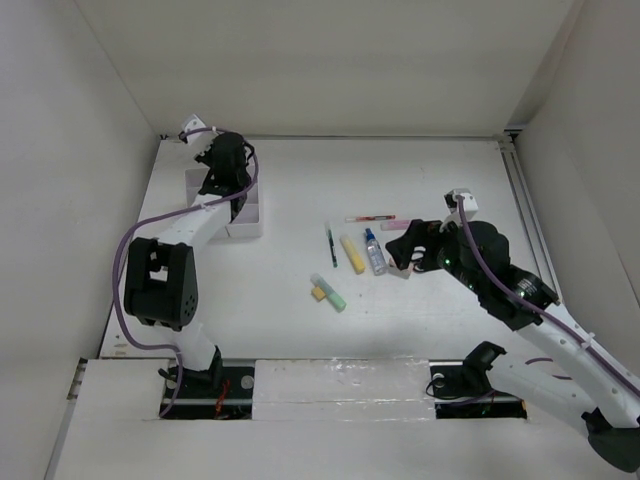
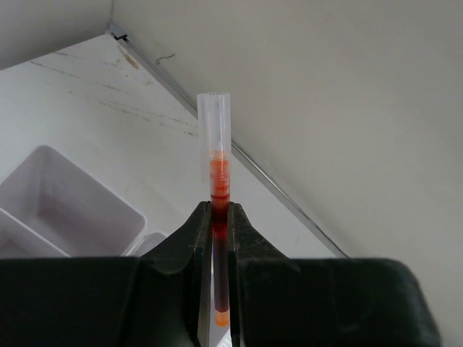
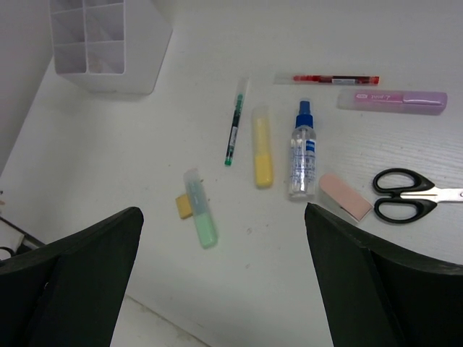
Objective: Sort the stationery into containers
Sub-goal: Place the pen in the storage box.
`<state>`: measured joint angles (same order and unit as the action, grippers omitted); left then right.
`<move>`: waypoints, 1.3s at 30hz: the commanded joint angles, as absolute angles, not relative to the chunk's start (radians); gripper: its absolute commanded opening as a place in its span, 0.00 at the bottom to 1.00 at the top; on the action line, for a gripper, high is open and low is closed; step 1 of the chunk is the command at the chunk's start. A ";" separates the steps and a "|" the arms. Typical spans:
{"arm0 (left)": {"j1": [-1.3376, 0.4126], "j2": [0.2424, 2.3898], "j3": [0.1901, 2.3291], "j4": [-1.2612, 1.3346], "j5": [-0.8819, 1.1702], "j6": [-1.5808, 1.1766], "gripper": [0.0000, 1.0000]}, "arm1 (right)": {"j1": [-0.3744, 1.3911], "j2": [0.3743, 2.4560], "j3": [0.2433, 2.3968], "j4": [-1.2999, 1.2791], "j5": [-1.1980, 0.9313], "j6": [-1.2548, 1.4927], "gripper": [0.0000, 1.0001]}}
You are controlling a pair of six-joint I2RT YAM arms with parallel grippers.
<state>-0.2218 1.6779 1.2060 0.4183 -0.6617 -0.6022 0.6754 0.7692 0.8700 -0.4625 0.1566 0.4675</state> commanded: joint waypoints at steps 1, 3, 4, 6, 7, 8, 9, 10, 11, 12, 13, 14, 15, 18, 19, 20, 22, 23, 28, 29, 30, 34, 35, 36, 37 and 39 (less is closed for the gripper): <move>-0.229 1.695 1.186 0.480 -0.655 -0.641 0.00 | 0.673 0.749 0.881 -0.419 0.170 0.471 1.00; -0.250 1.707 1.186 0.489 -0.675 -0.641 0.00 | 0.673 0.739 0.881 -0.419 0.170 0.471 1.00; -0.250 1.707 1.186 0.489 -0.675 -0.641 0.00 | 0.673 0.739 0.881 -0.419 0.179 0.471 1.00; -0.250 1.717 1.177 0.489 -0.686 -0.641 0.00 | 0.673 0.730 0.881 -0.419 0.179 0.480 1.00; -0.250 1.726 1.177 0.489 -0.686 -0.641 0.00 | 0.673 0.730 0.881 -0.428 0.179 0.480 1.00; -0.250 1.726 1.167 0.489 -0.686 -0.641 0.00 | 0.673 0.730 0.881 -0.428 0.179 0.480 1.00; -0.250 1.726 1.167 0.489 -0.686 -0.650 0.00 | 0.673 0.721 0.881 -0.428 0.179 0.480 1.00; -0.250 1.726 1.167 0.489 -0.686 -0.650 0.00 | 0.673 0.721 0.881 -0.428 0.179 0.480 1.00; -0.250 1.726 1.167 0.489 -0.686 -0.650 0.00 | 0.673 0.712 0.881 -0.428 0.179 0.480 1.00; -0.250 1.726 1.158 0.489 -0.686 -0.650 0.00 | 0.673 0.712 0.871 -0.428 0.179 0.480 1.00; -0.250 1.735 1.158 0.489 -0.686 -0.650 0.00 | 0.673 0.712 0.871 -0.428 0.179 0.489 1.00; -0.250 1.735 1.149 0.489 -0.686 -0.660 0.00 | 0.673 0.701 0.871 -0.428 0.179 0.489 1.00; -0.250 1.735 1.149 0.489 -0.696 -0.660 0.00 | 0.673 0.701 0.871 -0.428 0.179 0.489 1.00; -0.250 1.735 1.131 0.489 -0.707 -0.660 0.00 | 0.673 0.690 0.871 -0.417 0.179 0.489 1.00; -0.250 1.735 1.131 0.489 -0.707 -0.660 0.00 | 0.673 0.681 0.862 -0.417 0.179 0.489 1.00; -0.250 1.735 1.131 0.489 -0.707 -0.660 0.00 | 0.673 0.681 0.862 -0.417 0.179 0.498 1.00; -0.250 1.744 1.121 0.498 -0.707 -0.660 0.00 | 0.673 0.681 0.851 -0.407 0.179 0.499 1.00; -0.250 1.744 1.121 0.499 -0.707 -0.669 0.00 | 0.673 0.672 0.851 -0.407 0.179 0.499 1.00; -0.259 1.744 1.111 0.499 -0.686 -0.678 0.00 | 0.673 0.672 0.851 -0.397 0.170 0.499 1.00; -0.259 1.744 1.111 0.499 -0.686 -0.678 0.00 | 0.673 0.672 0.851 -0.397 0.170 0.499 1.00; -0.259 1.744 1.111 0.499 -0.686 -0.678 0.00 | 0.673 0.672 0.851 -0.397 0.170 0.499 1.00; -0.259 1.755 1.111 0.489 -0.686 -0.678 0.00 | 0.673 0.663 0.842 -0.397 0.161 0.508 1.00; -0.259 1.755 1.111 0.489 -0.686 -0.678 0.00 | 0.673 0.663 0.842 -0.397 0.161 0.508 1.00; -0.259 1.755 1.111 0.489 -0.675 -0.678 0.00 | 0.673 0.663 0.842 -0.397 0.161 0.508 1.00; -0.259 1.755 1.111 0.489 -0.675 -0.678 0.00 | 0.673 0.663 0.842 -0.397 0.161 0.508 1.00; -0.259 1.764 1.111 0.480 -0.675 -0.678 0.02 | 0.673 0.663 0.842 -0.397 0.161 0.508 1.00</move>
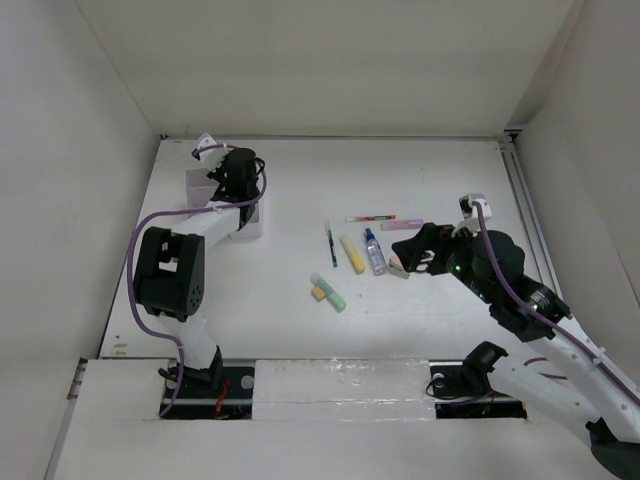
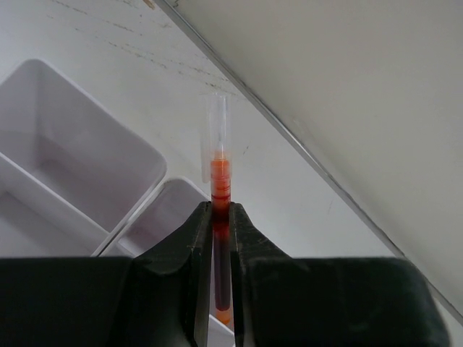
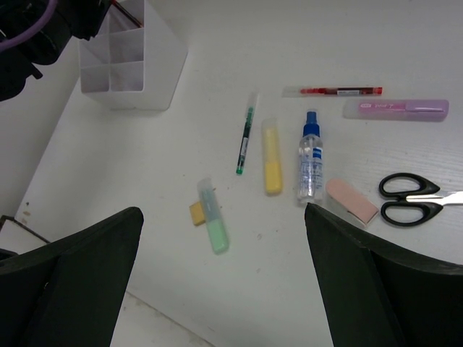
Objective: Sort the stationery into containers
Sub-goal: Place the pen in the storage box, then pick up the pen from the center of the board.
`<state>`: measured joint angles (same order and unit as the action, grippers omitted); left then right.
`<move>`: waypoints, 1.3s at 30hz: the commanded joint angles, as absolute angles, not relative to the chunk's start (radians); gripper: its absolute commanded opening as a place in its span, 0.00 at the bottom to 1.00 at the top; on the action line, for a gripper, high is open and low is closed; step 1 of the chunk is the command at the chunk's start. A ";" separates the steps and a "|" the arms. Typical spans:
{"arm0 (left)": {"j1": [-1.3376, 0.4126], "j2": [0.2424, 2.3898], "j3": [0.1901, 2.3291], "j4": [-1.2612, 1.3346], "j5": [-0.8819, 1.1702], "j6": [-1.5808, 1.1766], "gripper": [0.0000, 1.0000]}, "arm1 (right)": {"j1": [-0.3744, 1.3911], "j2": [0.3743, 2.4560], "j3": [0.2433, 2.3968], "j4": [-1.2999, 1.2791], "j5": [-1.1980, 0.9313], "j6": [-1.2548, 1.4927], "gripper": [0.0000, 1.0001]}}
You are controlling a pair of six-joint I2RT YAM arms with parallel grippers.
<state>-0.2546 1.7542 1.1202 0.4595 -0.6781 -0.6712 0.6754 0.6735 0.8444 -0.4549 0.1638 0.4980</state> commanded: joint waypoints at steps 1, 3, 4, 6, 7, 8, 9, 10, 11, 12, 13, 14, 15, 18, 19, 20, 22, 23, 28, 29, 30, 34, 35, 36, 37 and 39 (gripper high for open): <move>-0.259 1.764 1.120 0.471 -0.675 -0.678 0.07 | 0.673 0.663 0.842 -0.397 0.161 0.508 1.00; -0.259 1.764 1.120 0.471 -0.666 -0.669 0.12 | 0.673 0.663 0.842 -0.397 0.161 0.508 1.00; -0.259 1.764 1.120 0.462 -0.666 -0.669 0.13 | 0.673 0.663 0.842 -0.397 0.161 0.508 1.00; -0.268 1.764 1.120 0.462 -0.675 -0.669 0.22 | 0.673 0.663 0.842 -0.397 0.161 0.508 1.00; -0.281 1.764 1.120 0.462 -0.695 -0.658 0.25 | 0.673 0.663 0.842 -0.397 0.161 0.508 1.00; -0.281 1.764 1.120 0.462 -0.695 -0.658 0.28 | 0.673 0.663 0.842 -0.397 0.161 0.508 1.00; -0.290 1.764 1.120 0.462 -0.704 -0.644 0.32 | 0.673 0.663 0.842 -0.397 0.161 0.508 1.00; -0.290 1.752 1.120 0.462 -0.704 -0.644 0.32 | 0.673 0.663 0.842 -0.397 0.161 0.508 1.00; -0.290 1.752 1.120 0.451 -0.715 -0.644 0.32 | 0.673 0.663 0.842 -0.397 0.161 0.508 1.00; -0.299 1.738 1.120 0.451 -0.715 -0.644 0.32 | 0.673 0.663 0.842 -0.397 0.161 0.508 1.00; -0.299 1.729 1.120 0.451 -0.715 -0.653 0.33 | 0.673 0.663 0.842 -0.397 0.161 0.508 1.00; -0.299 1.703 1.111 0.451 -0.715 -0.653 0.33 | 0.673 0.663 0.842 -0.397 0.161 0.508 1.00; -0.299 1.688 1.101 0.442 -0.715 -0.664 0.33 | 0.673 0.663 0.842 -0.397 0.161 0.508 1.00; -0.308 1.619 1.101 0.425 -0.715 -0.664 0.42 | 0.673 0.673 0.842 -0.387 0.152 0.508 1.00; -0.317 1.602 1.101 0.413 -0.724 -0.675 0.45 | 0.673 0.696 0.842 -0.387 0.152 0.508 1.00; -0.318 1.585 1.101 0.400 -0.724 -0.675 0.50 | 0.673 0.707 0.842 -0.377 0.152 0.508 1.00; -0.328 1.528 1.101 0.379 -0.724 -0.675 0.66 | 0.673 0.738 0.842 -0.377 0.152 0.508 1.00; -0.339 1.510 1.101 0.370 -0.724 -0.675 0.73 | 0.673 0.747 0.842 -0.377 0.152 0.508 1.00; -0.350 1.407 1.178 0.163 -0.646 -0.709 1.00 | 0.684 0.848 0.861 -0.377 0.152 0.499 1.00; -0.350 1.396 1.199 0.137 -0.611 -0.709 1.00 | 0.684 0.892 0.874 -0.377 0.164 0.499 1.00; -0.350 1.385 1.213 0.099 -0.563 -0.709 1.00 | 0.696 0.913 0.893 -0.390 0.176 0.499 1.00; -0.388 1.388 1.250 -0.010 -0.407 -0.699 1.00 | 0.709 0.919 0.904 -0.423 0.285 0.546 1.00; -0.411 1.403 1.268 -0.082 -0.407 -0.699 1.00 | 0.718 0.908 0.904 -0.423 0.297 0.555 1.00; -0.440 1.423 1.310 -0.119 -0.407 -0.699 1.00 | 0.718 0.879 0.904 -0.423 0.311 0.555 1.00; -0.471 1.445 1.331 -0.156 -0.431 -0.712 1.00 | 0.718 0.867 0.904 -0.452 0.325 0.555 1.00; -0.592 1.558 1.403 -0.260 -0.484 -0.732 1.00 | 0.718 0.838 0.949 -0.526 0.421 0.575 1.00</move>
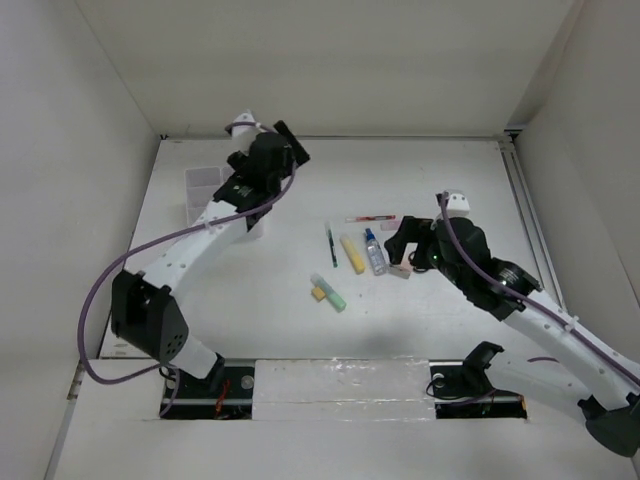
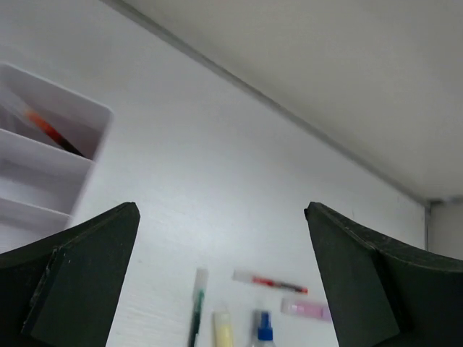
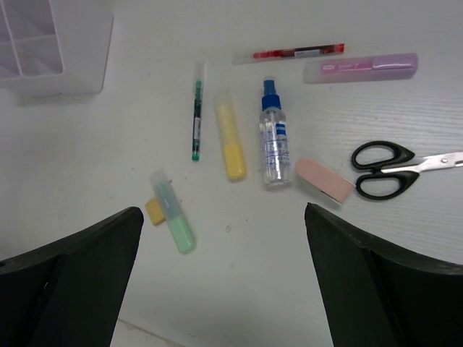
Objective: Sort the stationery into containers
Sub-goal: Pick up the pen from the center of the board.
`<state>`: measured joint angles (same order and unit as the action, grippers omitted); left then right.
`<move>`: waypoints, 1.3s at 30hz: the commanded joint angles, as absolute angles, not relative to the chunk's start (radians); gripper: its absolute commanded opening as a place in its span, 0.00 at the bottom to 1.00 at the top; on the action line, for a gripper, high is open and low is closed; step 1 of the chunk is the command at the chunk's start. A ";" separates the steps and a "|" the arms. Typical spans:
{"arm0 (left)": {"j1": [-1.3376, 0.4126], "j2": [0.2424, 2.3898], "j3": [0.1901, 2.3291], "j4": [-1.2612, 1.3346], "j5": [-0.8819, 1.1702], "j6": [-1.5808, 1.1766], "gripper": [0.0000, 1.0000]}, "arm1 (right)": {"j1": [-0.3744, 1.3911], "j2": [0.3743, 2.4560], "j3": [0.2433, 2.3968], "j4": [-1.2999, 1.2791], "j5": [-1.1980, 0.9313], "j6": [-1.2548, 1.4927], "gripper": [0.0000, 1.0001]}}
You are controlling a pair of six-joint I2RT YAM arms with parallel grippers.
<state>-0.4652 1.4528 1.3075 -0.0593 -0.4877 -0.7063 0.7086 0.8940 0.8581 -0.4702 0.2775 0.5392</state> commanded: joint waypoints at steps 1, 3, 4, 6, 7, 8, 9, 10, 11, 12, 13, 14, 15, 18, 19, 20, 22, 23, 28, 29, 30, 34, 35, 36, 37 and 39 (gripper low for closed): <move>-0.592 1.559 1.425 -0.297 -0.485 -0.750 1.00 | 0.718 0.828 0.965 -0.526 0.422 0.575 1.00; -0.640 1.643 1.456 -0.365 -0.485 -0.764 1.00 | 0.718 0.805 0.995 -0.600 0.492 0.586 1.00; -0.650 1.669 1.465 -0.383 -0.485 -0.796 1.00 | 0.718 0.778 1.018 -0.616 0.505 0.586 1.00; -0.698 1.747 1.488 -0.393 -0.459 -0.796 1.00 | 0.718 0.746 1.038 -0.656 0.526 0.586 1.00; -0.719 1.778 1.521 -0.434 -0.468 -0.796 1.00 | 0.718 0.732 1.058 -0.667 0.526 0.586 1.00; -0.738 1.808 1.546 -0.463 -0.488 -0.813 1.00 | 0.718 0.707 1.068 -0.678 0.526 0.575 1.00; -0.764 1.871 1.574 -0.495 -0.521 -0.836 1.00 | 0.718 0.697 1.068 -0.689 0.526 0.575 1.00; -0.764 1.900 1.600 -0.556 -0.522 -0.851 1.00 | 0.718 0.696 1.081 -0.702 0.526 0.575 1.00; -0.764 1.928 1.642 -0.577 -0.522 -0.862 1.00 | 0.718 0.680 1.092 -0.703 0.526 0.566 1.00; -0.764 1.948 1.654 -0.587 -0.522 -0.862 1.00 | 0.718 0.667 1.092 -0.703 0.526 0.566 1.00; -0.764 1.977 1.654 -0.588 -0.522 -0.879 1.00 | 0.718 0.667 1.092 -0.712 0.516 0.557 1.00; -0.764 1.988 1.654 -0.588 -0.512 -0.879 0.98 | 0.718 0.658 1.092 -0.712 0.506 0.557 1.00; -0.764 1.999 1.654 -0.588 -0.512 -0.879 0.98 | 0.718 0.649 1.092 -0.712 0.506 0.557 1.00; -0.773 2.058 1.687 -0.600 -0.489 -0.891 0.95 | 0.718 0.640 1.071 -0.701 0.485 0.548 1.00; -0.773 2.075 1.698 -0.609 -0.489 -0.891 0.93 | 0.718 0.640 1.057 -0.701 0.485 0.548 1.00; -0.773 2.109 1.709 -0.618 -0.489 -0.902 0.92 | 0.718 0.640 1.057 -0.690 0.474 0.548 1.00; -0.773 2.134 1.718 -0.629 -0.480 -0.914 0.88 | 0.718 0.630 1.037 -0.690 0.462 0.548 1.00; -0.762 2.146 1.718 -0.629 -0.460 -0.914 0.88 | 0.718 0.630 1.037 -0.681 0.462 0.548 1.00; -0.753 2.146 1.709 -0.603 -0.446 -0.914 0.80 | 0.718 0.612 1.019 -0.672 0.453 0.548 1.00; -0.753 2.146 1.697 -0.603 -0.446 -0.925 0.80 | 0.718 0.612 1.019 -0.672 0.453 0.548 1.00; -0.753 2.146 1.697 -0.603 -0.446 -0.925 0.80 | 0.718 0.612 1.019 -0.672 0.453 0.548 1.00; -0.744 2.155 1.686 -0.603 -0.446 -0.943 0.77 | 0.718 0.612 1.000 -0.663 0.453 0.548 1.00; -0.744 2.155 1.675 -0.603 -0.446 -0.943 0.73 | 0.718 0.603 1.000 -0.663 0.453 0.548 1.00; -0.744 2.155 1.675 -0.603 -0.446 -0.943 0.71 | 0.718 0.603 1.000 -0.663 0.453 0.548 1.00; -0.744 2.155 1.663 -0.612 -0.446 -0.953 0.69 | 0.718 0.603 1.000 -0.654 0.443 0.548 1.00; -0.744 2.155 1.654 -0.612 -0.456 -0.963 0.64 | 0.718 0.603 0.991 -0.653 0.443 0.548 1.00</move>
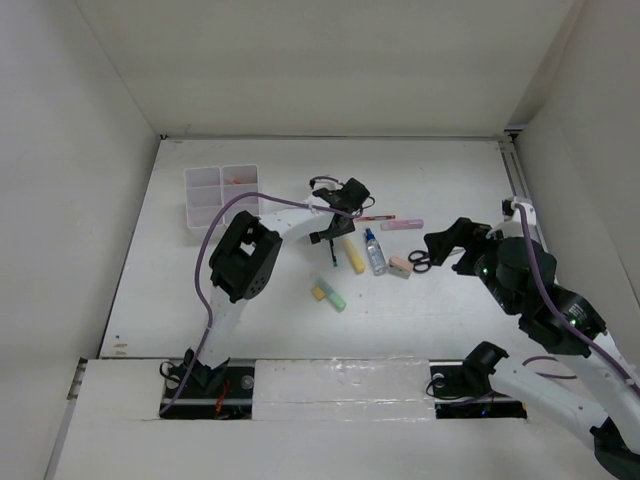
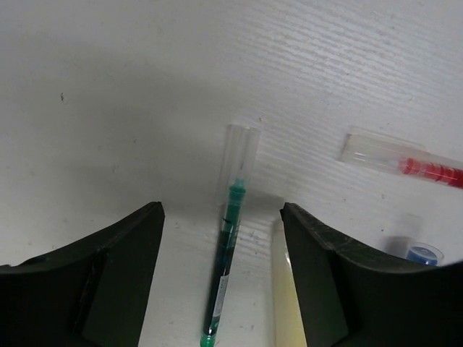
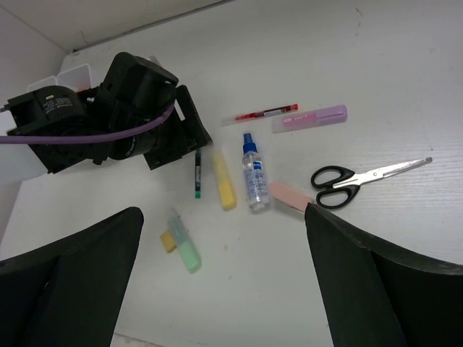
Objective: Sort the stationery into containers
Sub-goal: Pick up the pen from the center of the board.
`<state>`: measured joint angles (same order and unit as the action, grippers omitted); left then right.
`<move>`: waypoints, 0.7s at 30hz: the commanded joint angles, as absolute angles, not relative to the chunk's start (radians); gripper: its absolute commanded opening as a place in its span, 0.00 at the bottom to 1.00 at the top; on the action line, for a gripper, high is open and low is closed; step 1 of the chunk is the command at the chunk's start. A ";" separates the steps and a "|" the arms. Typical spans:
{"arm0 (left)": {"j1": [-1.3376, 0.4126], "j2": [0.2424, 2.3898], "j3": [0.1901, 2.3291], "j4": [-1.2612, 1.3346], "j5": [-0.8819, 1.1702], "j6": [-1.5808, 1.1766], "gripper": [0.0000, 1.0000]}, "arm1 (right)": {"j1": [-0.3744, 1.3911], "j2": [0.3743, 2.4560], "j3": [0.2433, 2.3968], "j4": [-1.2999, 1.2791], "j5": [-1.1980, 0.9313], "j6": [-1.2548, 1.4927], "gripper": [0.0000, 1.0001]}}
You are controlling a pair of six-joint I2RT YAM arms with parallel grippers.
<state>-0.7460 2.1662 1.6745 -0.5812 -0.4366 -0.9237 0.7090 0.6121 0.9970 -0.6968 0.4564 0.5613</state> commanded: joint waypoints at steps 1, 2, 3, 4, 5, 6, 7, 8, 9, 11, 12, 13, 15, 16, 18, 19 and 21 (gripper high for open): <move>-0.744 2.155 1.654 -0.623 -0.456 -0.963 0.62 | 0.718 0.603 0.991 -0.653 0.443 0.548 1.00; -0.744 2.164 1.654 -0.623 -0.468 -0.974 0.59 | 0.718 0.603 0.991 -0.653 0.443 0.548 1.00; -0.744 2.164 1.654 -0.646 -0.468 -0.989 0.59 | 0.718 0.603 0.991 -0.653 0.443 0.548 1.00; -0.744 2.164 1.654 -0.646 -0.477 -0.989 0.59 | 0.718 0.603 0.991 -0.653 0.443 0.548 1.00; -0.744 2.164 1.654 -0.646 -0.477 -0.989 0.59 | 0.718 0.603 0.991 -0.644 0.443 0.548 1.00; -0.744 2.164 1.654 -0.646 -0.477 -0.989 0.57 | 0.718 0.603 0.991 -0.644 0.443 0.548 1.00; -0.744 2.164 1.643 -0.646 -0.477 -0.989 0.54 | 0.718 0.603 0.991 -0.644 0.443 0.548 1.00; -0.744 2.164 1.643 -0.646 -0.477 -0.989 0.52 | 0.718 0.603 0.991 -0.644 0.443 0.548 1.00; -0.744 2.174 1.643 -0.646 -0.477 -0.989 0.50 | 0.718 0.603 0.991 -0.644 0.443 0.539 1.00; -0.744 2.174 1.632 -0.646 -0.466 -0.989 0.46 | 0.718 0.603 0.991 -0.644 0.443 0.538 1.00; -0.744 2.174 1.622 -0.646 -0.456 -0.989 0.43 | 0.718 0.603 0.991 -0.644 0.443 0.538 1.00; -0.744 2.183 1.621 -0.637 -0.442 -0.989 0.40 | 0.718 0.603 0.991 -0.644 0.443 0.538 1.00; -0.744 2.193 1.612 -0.627 -0.430 -0.989 0.33 | 0.718 0.603 0.991 -0.644 0.443 0.538 1.00; -0.744 2.194 1.603 -0.627 -0.417 -0.989 0.29 | 0.718 0.603 0.991 -0.644 0.443 0.538 1.00; -0.744 2.194 1.594 -0.618 -0.417 -0.989 0.20 | 0.718 0.594 0.991 -0.644 0.443 0.538 1.00; -0.732 2.203 1.585 -0.608 -0.405 -0.989 0.03 | 0.718 0.594 0.991 -0.644 0.443 0.538 1.00; -0.723 2.203 1.559 -0.595 -0.394 -0.979 0.00 | 0.718 0.594 0.991 -0.644 0.443 0.538 1.00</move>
<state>-0.7422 2.1658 1.6390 -0.5694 -0.4538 -0.9588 0.7090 0.6056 0.9848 -0.6884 0.4511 0.5529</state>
